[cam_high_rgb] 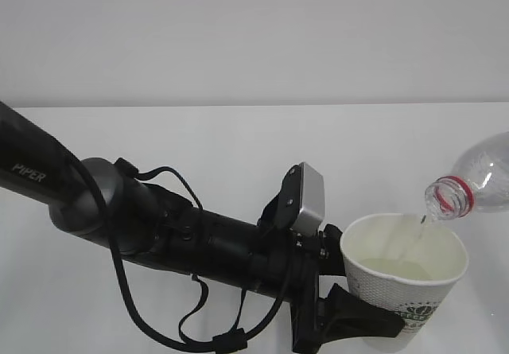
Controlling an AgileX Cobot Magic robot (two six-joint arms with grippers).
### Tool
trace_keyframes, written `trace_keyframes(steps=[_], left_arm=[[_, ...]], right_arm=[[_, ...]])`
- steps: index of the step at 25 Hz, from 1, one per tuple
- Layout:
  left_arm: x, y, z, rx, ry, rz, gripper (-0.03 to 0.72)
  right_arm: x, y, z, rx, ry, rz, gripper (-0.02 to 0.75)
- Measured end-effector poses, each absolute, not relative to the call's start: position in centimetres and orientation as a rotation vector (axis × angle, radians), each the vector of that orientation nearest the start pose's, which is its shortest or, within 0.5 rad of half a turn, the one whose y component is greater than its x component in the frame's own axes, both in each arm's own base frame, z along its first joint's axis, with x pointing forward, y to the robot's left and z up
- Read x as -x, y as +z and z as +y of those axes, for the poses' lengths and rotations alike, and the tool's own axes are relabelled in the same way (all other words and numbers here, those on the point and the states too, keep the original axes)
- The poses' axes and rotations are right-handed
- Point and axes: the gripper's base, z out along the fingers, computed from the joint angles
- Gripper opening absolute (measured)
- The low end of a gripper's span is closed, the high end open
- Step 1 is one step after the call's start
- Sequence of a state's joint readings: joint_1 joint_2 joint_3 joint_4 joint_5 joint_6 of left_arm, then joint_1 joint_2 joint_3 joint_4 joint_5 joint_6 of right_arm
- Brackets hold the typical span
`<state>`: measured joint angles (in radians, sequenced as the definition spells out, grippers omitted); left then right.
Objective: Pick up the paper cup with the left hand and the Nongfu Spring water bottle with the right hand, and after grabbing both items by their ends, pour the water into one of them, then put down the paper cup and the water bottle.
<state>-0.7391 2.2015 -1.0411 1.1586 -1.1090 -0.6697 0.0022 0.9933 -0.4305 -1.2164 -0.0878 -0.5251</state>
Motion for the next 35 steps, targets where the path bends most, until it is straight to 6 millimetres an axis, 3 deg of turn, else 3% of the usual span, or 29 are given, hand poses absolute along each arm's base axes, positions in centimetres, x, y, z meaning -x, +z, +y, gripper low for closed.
trace_keyframes(steps=[35], left_arm=[[-23.42,9.82,-31.43,-1.403,-1.332,1.457,0.484]], right_arm=[[-19.28,24.67,0.78,1.695,-0.989,1.35,0.421]])
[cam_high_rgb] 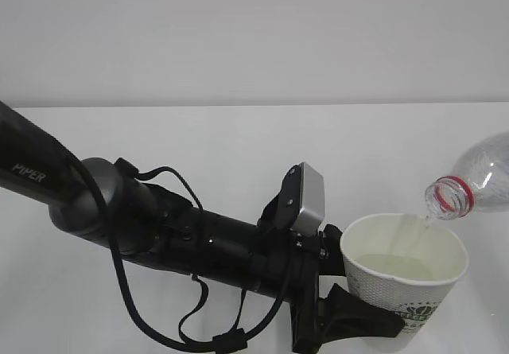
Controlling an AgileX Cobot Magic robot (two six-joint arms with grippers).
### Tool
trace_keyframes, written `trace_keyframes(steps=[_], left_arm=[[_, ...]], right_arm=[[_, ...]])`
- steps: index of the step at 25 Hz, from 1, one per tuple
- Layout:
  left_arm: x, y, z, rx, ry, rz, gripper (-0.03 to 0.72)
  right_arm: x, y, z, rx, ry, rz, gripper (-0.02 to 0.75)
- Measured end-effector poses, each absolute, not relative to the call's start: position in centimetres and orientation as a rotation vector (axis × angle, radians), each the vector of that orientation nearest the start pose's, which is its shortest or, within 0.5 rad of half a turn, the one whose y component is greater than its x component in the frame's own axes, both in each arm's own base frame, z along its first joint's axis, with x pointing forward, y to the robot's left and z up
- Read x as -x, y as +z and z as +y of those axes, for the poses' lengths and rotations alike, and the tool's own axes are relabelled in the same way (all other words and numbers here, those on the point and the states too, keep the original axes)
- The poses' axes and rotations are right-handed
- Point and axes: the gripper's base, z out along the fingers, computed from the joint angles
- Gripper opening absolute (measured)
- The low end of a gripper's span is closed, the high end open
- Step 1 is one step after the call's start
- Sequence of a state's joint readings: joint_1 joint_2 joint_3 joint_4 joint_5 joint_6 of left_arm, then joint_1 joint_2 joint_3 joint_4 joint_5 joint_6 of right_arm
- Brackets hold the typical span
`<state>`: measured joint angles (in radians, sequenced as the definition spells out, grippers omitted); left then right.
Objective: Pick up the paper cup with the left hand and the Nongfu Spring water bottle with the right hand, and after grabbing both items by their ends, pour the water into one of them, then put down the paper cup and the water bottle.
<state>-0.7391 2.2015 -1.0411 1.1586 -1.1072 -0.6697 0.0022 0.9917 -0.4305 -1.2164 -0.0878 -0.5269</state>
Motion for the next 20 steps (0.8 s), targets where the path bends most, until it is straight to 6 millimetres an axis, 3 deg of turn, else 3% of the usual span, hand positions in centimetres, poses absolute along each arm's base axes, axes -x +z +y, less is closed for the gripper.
trace_keyframes(steps=[20], left_arm=[[-23.42,9.82,-31.43,-1.403,-1.332,1.457,0.484]], right_arm=[[-19.28,24.66,0.78,1.698,-0.991,1.348,0.421]])
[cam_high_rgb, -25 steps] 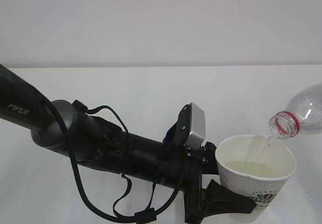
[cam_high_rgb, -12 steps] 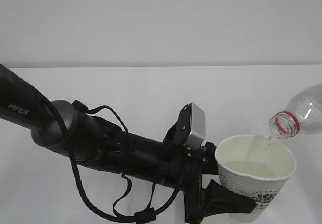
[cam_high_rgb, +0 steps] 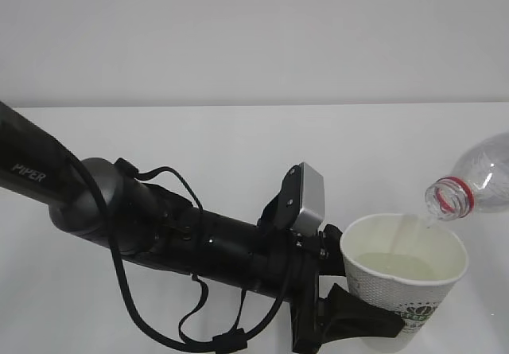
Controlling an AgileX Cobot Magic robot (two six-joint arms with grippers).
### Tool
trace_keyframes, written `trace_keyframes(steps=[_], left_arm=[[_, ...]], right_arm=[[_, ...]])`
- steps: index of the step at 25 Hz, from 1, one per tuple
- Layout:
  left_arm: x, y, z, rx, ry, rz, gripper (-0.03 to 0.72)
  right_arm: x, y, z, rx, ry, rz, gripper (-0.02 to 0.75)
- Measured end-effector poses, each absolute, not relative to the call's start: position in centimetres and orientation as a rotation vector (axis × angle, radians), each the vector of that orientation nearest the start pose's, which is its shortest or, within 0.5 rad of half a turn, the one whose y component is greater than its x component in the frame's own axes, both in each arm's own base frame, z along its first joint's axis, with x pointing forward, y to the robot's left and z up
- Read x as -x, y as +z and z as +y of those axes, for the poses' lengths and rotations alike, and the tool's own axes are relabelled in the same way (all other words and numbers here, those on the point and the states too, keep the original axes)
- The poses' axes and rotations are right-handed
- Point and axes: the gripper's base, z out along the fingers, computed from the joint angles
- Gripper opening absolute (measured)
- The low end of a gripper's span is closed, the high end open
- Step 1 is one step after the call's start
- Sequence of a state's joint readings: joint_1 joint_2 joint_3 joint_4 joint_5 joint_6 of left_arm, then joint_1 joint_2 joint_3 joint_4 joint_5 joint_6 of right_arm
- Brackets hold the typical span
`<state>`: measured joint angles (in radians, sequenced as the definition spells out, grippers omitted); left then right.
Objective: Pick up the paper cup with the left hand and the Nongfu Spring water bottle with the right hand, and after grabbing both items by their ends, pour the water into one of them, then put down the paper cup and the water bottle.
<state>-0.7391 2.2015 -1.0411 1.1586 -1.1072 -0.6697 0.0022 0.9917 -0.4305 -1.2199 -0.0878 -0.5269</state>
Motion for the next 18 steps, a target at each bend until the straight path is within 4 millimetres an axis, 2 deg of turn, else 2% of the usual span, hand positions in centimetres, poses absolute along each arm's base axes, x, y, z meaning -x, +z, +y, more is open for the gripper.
trace_keyframes(steps=[18], left_arm=[[-23.42,9.82,-31.43,-1.403,-1.332,1.457,0.484]], right_arm=[[-19.28,24.66,0.78,1.698,-0.991,1.348,0.421]])
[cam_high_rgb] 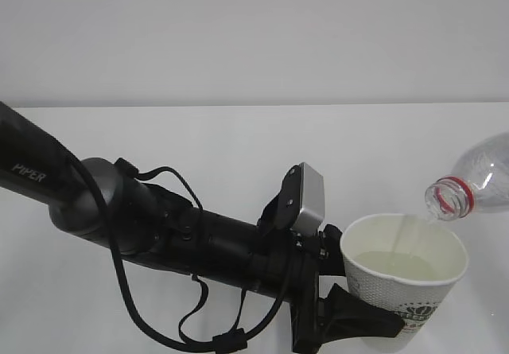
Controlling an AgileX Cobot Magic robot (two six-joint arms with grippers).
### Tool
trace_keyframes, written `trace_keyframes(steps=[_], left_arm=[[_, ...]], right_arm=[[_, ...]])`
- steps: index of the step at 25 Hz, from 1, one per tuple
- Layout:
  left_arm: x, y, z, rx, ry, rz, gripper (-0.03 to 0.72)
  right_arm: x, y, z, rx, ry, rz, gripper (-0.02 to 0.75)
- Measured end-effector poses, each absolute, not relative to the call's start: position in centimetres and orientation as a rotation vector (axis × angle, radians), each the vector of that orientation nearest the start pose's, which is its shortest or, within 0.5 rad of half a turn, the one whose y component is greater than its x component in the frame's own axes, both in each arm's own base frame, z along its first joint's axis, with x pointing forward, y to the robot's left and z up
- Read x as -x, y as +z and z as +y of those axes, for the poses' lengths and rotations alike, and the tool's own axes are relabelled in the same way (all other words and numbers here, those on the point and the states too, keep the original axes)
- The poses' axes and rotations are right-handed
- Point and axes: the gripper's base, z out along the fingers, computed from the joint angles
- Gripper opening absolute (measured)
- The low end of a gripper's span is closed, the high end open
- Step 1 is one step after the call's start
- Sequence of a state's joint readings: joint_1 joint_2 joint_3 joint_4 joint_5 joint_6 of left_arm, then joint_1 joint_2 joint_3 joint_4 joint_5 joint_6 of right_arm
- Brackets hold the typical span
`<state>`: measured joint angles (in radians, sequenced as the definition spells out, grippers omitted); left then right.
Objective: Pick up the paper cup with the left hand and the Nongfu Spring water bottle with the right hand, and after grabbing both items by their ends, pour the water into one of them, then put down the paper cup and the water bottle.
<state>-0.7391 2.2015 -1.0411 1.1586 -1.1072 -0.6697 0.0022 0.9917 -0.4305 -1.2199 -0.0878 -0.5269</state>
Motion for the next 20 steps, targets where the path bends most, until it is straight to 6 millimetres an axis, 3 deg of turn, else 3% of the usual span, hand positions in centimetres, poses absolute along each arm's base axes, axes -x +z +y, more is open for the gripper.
trace_keyframes(steps=[20], left_arm=[[-23.43,9.8,-31.43,-1.403,-1.331,1.459,0.484]], right_arm=[[-19.28,24.65,0.77,1.707,-0.997,1.343,0.421]])
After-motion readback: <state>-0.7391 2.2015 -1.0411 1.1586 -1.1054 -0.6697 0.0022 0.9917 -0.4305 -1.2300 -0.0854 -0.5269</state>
